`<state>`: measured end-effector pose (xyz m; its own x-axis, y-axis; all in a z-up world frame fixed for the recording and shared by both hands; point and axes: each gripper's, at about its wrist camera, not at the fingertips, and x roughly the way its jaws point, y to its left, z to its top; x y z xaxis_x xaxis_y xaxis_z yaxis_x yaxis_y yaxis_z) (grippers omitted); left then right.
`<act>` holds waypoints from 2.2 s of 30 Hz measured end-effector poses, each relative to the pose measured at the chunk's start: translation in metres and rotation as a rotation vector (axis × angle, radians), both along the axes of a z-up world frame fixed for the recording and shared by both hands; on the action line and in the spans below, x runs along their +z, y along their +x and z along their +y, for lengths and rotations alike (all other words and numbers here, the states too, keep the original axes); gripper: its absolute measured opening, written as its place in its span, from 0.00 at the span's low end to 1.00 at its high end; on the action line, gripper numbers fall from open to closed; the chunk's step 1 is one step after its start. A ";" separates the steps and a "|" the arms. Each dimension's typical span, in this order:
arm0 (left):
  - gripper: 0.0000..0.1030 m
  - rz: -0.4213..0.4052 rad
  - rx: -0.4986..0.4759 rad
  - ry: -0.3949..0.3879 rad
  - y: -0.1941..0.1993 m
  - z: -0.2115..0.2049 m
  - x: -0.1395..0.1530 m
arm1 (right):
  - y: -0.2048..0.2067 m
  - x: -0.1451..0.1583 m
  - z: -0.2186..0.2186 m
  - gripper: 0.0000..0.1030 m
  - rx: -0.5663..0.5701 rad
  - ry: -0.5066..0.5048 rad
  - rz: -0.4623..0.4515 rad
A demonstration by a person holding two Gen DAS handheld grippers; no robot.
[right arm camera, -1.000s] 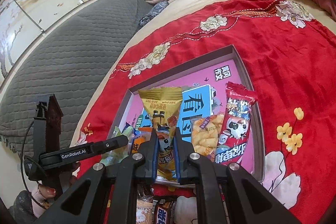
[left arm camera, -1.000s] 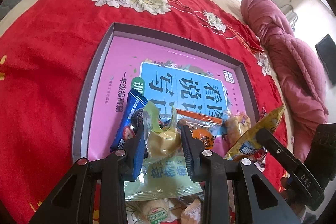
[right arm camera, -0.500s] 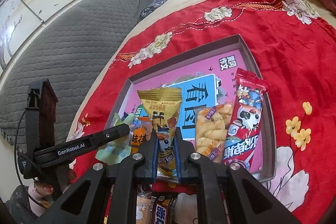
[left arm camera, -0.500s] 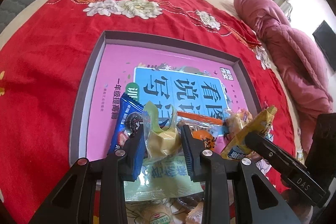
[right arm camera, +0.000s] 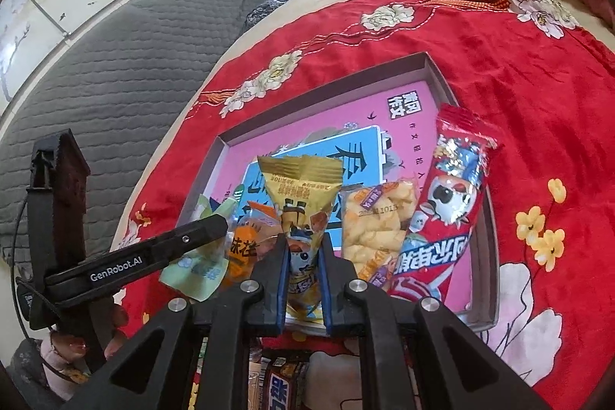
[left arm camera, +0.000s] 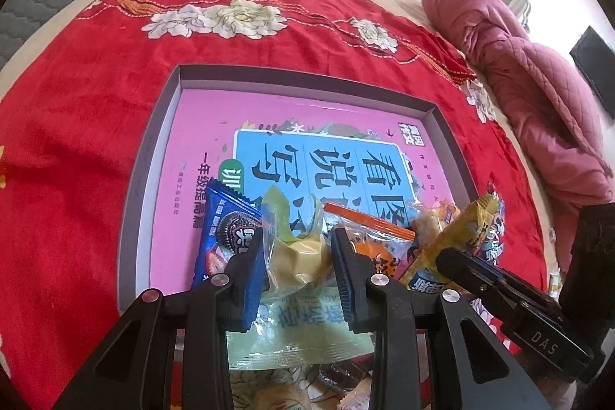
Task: Organize snacks
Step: 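Lower the yellow snack bag into the box and open the right tool, then lower the pale green bag into the box and open the left tool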
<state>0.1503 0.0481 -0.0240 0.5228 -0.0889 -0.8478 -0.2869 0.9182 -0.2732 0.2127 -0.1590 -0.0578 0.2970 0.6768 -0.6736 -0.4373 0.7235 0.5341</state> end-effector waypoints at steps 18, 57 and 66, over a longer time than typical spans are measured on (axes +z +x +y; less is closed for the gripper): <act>0.34 -0.005 0.005 0.026 -0.002 -0.001 0.000 | -0.002 0.001 0.000 0.35 -0.009 0.014 0.002; 0.56 -0.050 0.035 0.033 -0.017 0.010 0.030 | -0.008 0.018 -0.002 0.48 -0.004 0.039 -0.048; 0.58 -0.073 0.046 0.039 -0.029 0.012 0.047 | -0.014 0.029 0.000 0.49 0.020 0.043 -0.099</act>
<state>0.1212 0.0599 0.0226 0.5858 -0.0308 -0.8099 -0.3098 0.9149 -0.2588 0.1982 -0.1588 -0.0288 0.3467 0.7108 -0.6120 -0.5033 0.6916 0.5181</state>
